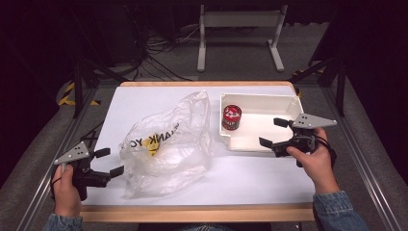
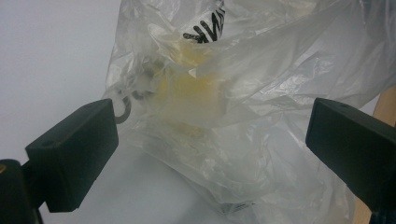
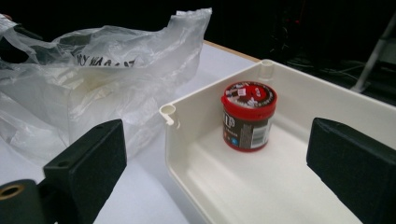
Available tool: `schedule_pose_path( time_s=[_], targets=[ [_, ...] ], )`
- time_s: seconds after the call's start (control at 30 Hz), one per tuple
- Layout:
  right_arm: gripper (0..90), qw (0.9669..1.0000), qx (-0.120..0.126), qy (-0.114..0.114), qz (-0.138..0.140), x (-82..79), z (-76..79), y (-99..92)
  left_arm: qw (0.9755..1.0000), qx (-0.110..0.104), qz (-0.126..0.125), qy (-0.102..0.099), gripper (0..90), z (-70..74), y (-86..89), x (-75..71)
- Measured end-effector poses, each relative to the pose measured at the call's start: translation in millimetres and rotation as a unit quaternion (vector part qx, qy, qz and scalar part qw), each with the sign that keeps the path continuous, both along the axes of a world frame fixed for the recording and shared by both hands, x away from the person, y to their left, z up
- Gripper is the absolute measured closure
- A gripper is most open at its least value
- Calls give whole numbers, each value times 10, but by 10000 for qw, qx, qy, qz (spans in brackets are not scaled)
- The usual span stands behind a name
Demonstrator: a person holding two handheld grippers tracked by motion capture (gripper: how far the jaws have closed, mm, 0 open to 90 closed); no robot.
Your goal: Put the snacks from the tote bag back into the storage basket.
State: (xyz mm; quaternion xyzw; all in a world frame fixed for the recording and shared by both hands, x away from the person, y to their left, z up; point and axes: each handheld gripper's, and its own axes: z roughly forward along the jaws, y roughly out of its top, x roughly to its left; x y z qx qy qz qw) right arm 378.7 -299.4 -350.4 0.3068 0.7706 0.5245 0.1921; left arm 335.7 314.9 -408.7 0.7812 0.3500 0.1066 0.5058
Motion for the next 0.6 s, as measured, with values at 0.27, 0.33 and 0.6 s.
schedule_pose_path(
  time_s=[0.27,0.33,0.6],
  targets=[
    [49,9988,-173,134,-440,-210,-154,-14,9999,53,93,-13,30,-43,-3,21],
    [49,9986,-173,122,-485,-264,-196,-19,9999,52,105,0,30,-50,-3,21],
    [48,9984,-246,185,-480,-407,-340,-13,9999,49,119,-7,30,-74,-2,31]
  ],
)
